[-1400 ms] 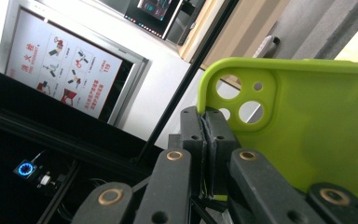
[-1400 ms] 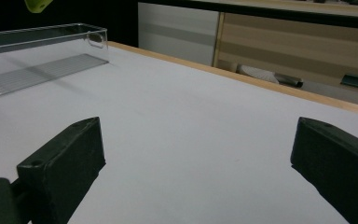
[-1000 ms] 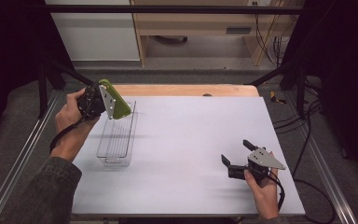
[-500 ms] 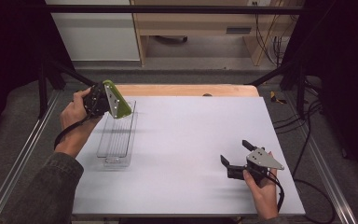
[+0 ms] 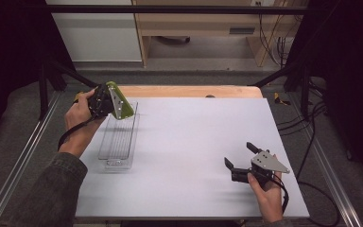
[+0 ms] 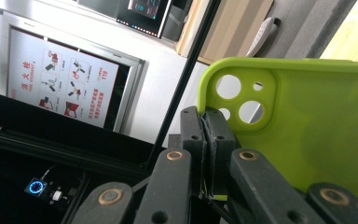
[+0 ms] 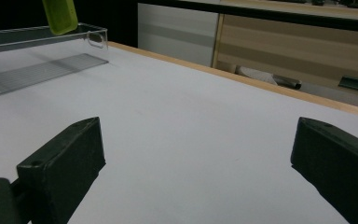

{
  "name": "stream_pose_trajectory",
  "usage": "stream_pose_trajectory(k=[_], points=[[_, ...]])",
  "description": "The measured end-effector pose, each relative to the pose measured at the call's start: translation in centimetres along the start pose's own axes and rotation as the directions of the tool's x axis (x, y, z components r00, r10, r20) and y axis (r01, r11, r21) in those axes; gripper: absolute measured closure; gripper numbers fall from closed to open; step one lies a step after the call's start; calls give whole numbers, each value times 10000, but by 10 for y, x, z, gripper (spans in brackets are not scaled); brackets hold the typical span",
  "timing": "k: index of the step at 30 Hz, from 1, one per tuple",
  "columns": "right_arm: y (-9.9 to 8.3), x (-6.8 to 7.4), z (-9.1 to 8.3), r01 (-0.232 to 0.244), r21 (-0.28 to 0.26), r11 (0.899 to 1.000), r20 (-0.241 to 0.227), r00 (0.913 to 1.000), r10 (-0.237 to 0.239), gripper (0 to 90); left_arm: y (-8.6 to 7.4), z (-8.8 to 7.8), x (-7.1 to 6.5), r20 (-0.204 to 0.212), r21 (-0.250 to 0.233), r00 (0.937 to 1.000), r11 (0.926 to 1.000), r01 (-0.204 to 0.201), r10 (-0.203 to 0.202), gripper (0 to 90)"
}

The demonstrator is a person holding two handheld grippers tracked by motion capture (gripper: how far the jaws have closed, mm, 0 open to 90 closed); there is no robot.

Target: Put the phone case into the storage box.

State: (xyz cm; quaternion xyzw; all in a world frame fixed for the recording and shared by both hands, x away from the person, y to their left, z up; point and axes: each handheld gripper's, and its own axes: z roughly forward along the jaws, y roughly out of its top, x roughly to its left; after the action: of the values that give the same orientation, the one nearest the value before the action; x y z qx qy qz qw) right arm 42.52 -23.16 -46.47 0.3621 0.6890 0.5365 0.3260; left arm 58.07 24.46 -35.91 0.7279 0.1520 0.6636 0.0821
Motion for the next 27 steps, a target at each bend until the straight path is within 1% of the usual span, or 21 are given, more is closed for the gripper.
stream_pose_trajectory(k=[5, 9, 14, 21, 27], points=[[-1, 2, 1, -64, 37, 10000, -95, 9999, 65, 28, 1, 5, -5, -88, -34, 9999, 10000, -93, 93, 876], [-1, 3, 0, -30, 31, 10000, -79, 10000, 31, 28, 1, 10, -10, -61, 31, 9997, 9998, -215, 216, 875], [-1, 2, 0, -61, 21, 10000, -68, 10000, 61, 28, 0, 12, -12, -76, -2, 9997, 9997, -249, 249, 876], [-1, 2, 0, -17, -2, 10000, -68, 10000, 17, 28, -2, 17, -13, -69, 126, 9998, 9997, -188, 189, 876], [-1, 2, -1, -46, -23, 10000, -41, 10000, 46, 28, -3, 19, -15, -73, 171, 9996, 9995, -284, 285, 876]])
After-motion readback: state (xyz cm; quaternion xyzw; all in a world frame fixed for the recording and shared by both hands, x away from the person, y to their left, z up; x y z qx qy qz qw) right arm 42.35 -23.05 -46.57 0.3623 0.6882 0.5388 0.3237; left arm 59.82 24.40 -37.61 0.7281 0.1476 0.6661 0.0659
